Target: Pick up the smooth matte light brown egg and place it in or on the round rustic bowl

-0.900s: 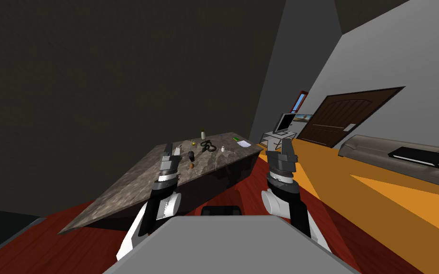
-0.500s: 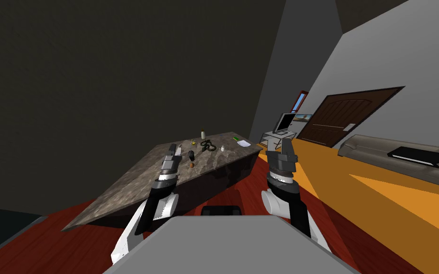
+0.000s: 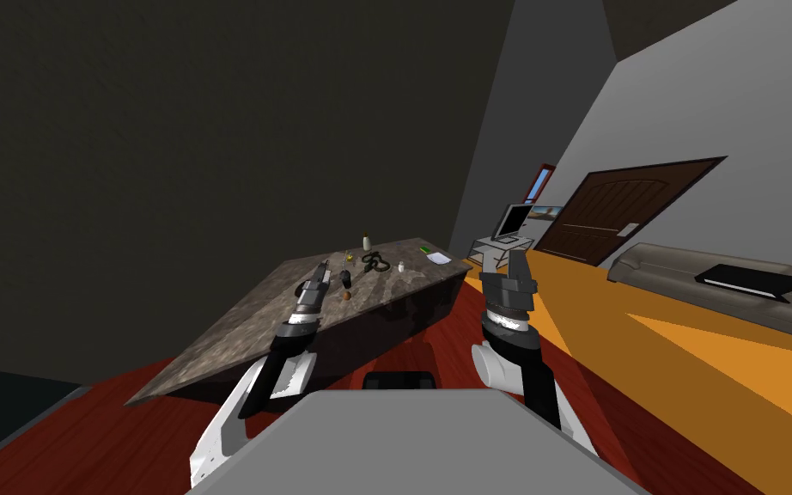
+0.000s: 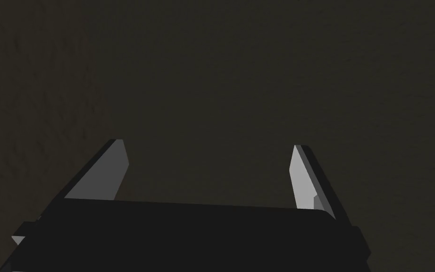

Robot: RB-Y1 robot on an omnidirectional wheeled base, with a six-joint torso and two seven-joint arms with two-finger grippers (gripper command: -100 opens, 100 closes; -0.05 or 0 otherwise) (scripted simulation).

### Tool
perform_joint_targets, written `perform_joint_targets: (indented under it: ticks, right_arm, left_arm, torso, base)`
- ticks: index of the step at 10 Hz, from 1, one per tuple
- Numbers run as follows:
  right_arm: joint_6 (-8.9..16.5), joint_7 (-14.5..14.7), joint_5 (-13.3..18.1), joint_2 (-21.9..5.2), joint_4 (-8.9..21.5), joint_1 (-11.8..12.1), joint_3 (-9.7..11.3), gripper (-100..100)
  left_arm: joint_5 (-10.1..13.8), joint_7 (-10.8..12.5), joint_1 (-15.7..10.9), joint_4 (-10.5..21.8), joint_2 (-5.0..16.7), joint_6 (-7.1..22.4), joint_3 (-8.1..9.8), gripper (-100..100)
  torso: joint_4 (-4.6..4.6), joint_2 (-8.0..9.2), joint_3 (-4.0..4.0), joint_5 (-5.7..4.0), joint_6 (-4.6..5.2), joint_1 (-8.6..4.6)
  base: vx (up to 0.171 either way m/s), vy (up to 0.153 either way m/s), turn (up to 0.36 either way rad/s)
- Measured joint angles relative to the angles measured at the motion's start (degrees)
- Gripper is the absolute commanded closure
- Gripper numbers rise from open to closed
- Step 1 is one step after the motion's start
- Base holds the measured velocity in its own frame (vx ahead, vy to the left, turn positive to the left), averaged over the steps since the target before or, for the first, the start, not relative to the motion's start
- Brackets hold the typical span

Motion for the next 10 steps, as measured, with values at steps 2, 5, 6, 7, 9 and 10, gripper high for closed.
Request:
perform_joint_targets:
  ticks: [2,5,6,7,9,10]
  right_arm:
    - [0.0,0.0,0.0,0.0,0.0,0.0,0.0,0]
    - [0.0,0.0,0.0,0.0,0.0,0.0,0.0,0]
    - [0.0,0.0,0.0,0.0,0.0,0.0,0.0,0]
    - [0.0,0.0,0.0,0.0,0.0,0.0,0.0,0]
    - [0.0,0.0,0.0,0.0,0.0,0.0,0.0,0]
    - [0.0,0.0,0.0,0.0,0.0,0.0,0.0,0]
  left_arm:
    - [-0.3,0.0,-0.3,0.8,2.3,2.5,0.61,-100]
    - [-1.0,-0.4,-0.1,2.0,4.9,5.8,0.97,-100]
    - [-1.3,-0.7,-0.1,2.7,5.5,6.7,0.97,-100]
    - [-1.4,-0.8,-0.3,3.4,6.4,7.7,1.26,-100]
    - [-1.7,-1.0,0.0,4.0,7.9,10.1,1.57,-100]
    - [-1.9,-1.2,0.1,4.3,8.6,11.1,1.68,-100]
  torso:
    - [0.0,-0.02,-0.01,0.0,0.0,-0.01]
    - [-0.02,-0.11,-0.06,0.0,0.0,0.0]
    - [-0.03,-0.14,-0.08,0.0,0.0,-0.02]
    - [-0.03,-0.14,-0.08,-0.01,0.0,-0.03]
    - [-0.03,-0.16,-0.09,-0.01,0.0,-0.02]
    - [-0.04,-0.18,-0.1,-0.01,0.0,-0.04]
  base:
    - [-0.032,-0.018,0.0]
    - [-0.012,-0.019,-0.001]
    - [-0.006,-0.026,-0.003]
    - [-0.005,-0.024,-0.002]
    - [0.004,-0.025,-0.003]
    - [0.012,-0.032,-0.002]
